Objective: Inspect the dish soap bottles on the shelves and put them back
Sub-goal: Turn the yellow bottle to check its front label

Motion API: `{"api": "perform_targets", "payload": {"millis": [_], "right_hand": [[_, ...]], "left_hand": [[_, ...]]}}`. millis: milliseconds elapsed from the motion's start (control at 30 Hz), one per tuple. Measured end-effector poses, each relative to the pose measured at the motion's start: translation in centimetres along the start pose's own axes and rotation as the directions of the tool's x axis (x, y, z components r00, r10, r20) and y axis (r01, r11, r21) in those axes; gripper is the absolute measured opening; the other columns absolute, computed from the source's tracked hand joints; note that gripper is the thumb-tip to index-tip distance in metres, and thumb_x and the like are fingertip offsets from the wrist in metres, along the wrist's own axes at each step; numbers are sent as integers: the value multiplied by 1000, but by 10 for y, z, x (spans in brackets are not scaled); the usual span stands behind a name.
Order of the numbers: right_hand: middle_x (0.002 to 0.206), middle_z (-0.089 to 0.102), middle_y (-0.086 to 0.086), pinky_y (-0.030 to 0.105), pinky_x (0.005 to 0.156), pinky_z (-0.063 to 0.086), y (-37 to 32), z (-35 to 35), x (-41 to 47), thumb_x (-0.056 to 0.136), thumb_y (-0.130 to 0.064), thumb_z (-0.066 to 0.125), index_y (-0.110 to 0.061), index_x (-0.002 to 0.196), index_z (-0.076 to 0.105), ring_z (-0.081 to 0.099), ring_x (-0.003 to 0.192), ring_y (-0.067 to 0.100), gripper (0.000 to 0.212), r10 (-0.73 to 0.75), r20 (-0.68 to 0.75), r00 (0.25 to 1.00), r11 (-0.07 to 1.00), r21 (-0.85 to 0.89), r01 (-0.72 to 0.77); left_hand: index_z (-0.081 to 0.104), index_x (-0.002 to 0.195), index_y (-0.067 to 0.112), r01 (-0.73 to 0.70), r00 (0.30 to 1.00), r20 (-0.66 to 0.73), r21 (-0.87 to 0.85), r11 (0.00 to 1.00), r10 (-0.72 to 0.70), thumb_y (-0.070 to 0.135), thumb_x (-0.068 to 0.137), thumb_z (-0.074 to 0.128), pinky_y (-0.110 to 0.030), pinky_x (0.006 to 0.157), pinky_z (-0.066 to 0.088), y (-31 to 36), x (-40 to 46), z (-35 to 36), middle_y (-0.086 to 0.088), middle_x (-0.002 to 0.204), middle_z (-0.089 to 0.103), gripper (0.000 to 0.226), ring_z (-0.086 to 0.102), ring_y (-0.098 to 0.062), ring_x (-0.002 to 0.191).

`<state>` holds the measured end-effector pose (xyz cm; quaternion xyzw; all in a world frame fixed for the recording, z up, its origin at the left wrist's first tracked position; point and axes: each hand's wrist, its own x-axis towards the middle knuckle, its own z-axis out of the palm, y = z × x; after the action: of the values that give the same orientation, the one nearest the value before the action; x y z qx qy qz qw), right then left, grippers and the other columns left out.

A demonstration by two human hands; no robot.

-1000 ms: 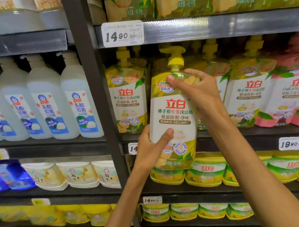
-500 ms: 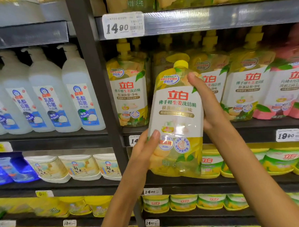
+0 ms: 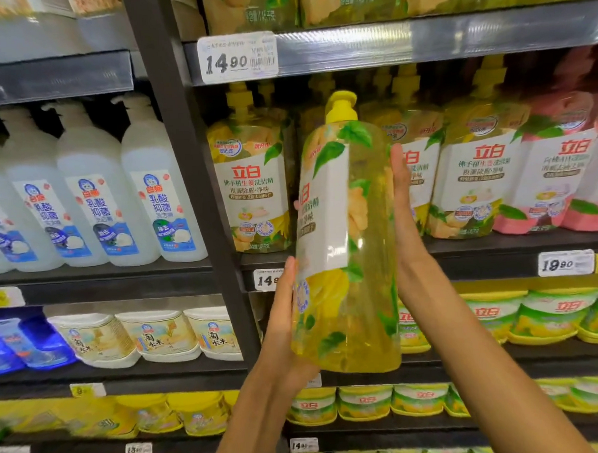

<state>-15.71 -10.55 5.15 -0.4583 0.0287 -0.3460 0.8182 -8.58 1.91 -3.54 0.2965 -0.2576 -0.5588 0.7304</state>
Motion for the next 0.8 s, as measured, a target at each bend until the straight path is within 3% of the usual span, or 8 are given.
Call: {"api": "perform_targets", "payload": {"millis": [133, 200, 267, 333, 433, 600, 700, 800], "right_hand": [[100, 72, 4, 32, 77, 57, -10, -2, 0, 95, -57, 38, -14, 118, 67, 69, 91, 18, 57, -85, 19, 996, 995, -45, 86], [107, 72, 9, 37, 81, 57, -11, -5, 1, 84, -55, 57, -8, 131, 56, 70, 96, 22, 66, -135, -71, 988, 970, -215, 117], [110, 72, 12, 40, 80, 59, -10, -6, 2, 65, -56, 74, -7, 132, 53, 72, 96, 25, 85, -162, -164, 973, 928, -361, 93], [108, 73, 9, 35, 75, 60, -10, -8, 1, 57, -61, 79, -11, 131, 53, 73, 92, 21, 94, -132, -182, 974, 888, -459, 35], [110, 73, 2, 38, 89, 57, -16, -20, 0, 80, -67, 60, -25, 121, 65, 70, 101, 18, 59, -53, -142, 988, 902, -431, -13], [104, 72, 5, 39, 86, 53, -15, -27, 1, 94, -46, 51, -17, 114, 66, 68, 97, 22, 38, 81, -43, 996, 996, -30, -82], [103, 72, 7, 41, 88, 54, -19, -23, 4, 95, -46, 53, -16, 115, 65, 69, 98, 24, 39, 106, -75, 992, 994, -29, -108], [103, 74, 6, 37, 81, 57, -24, -20, 5, 96, -45, 52, -16, 114, 66, 70, 98, 24, 37, 113, -114, 987, 990, -68, -121]], "left_hand": [[66, 116, 34, -104, 979, -108, 468, 878, 173, 69, 76, 45, -30, 79, 57, 21, 4, 0, -1, 109, 73, 57, 70, -10, 95], [57, 121, 30, -195, 955, -78, 561, 805, 285, 54, 83, 52, -23, 73, 56, 29, 5, 8, 0, 104, 74, 45, 70, -5, 84], [55, 114, 36, -253, 949, 16, 638, 727, 316, 45, 85, 58, -9, 70, 52, 22, 1, 17, 11, 110, 71, 31, 68, 0, 92], [55, 124, 32, -257, 954, 34, 608, 751, 299, 53, 75, 61, -14, 82, 52, 8, -5, 19, 11, 116, 69, 53, 65, -5, 107], [58, 128, 23, -254, 958, 14, 513, 820, 287, 56, 76, 58, -34, 96, 52, 5, -9, 17, 0, 120, 69, 61, 64, -18, 112], [64, 122, 35, -126, 992, 5, 287, 950, 130, 57, 94, 37, -25, 88, 53, 8, -9, 19, 3, 128, 64, 45, 59, -14, 119], [62, 125, 33, -32, 998, -39, 230, 973, 42, 61, 90, 38, -32, 93, 52, 18, -6, 18, 0, 132, 61, 51, 57, -18, 123], [70, 110, 38, 20, 998, -57, 311, 950, -2, 60, 79, 51, -29, 80, 57, 29, -4, 14, 3, 118, 70, 43, 66, -16, 110]]}}
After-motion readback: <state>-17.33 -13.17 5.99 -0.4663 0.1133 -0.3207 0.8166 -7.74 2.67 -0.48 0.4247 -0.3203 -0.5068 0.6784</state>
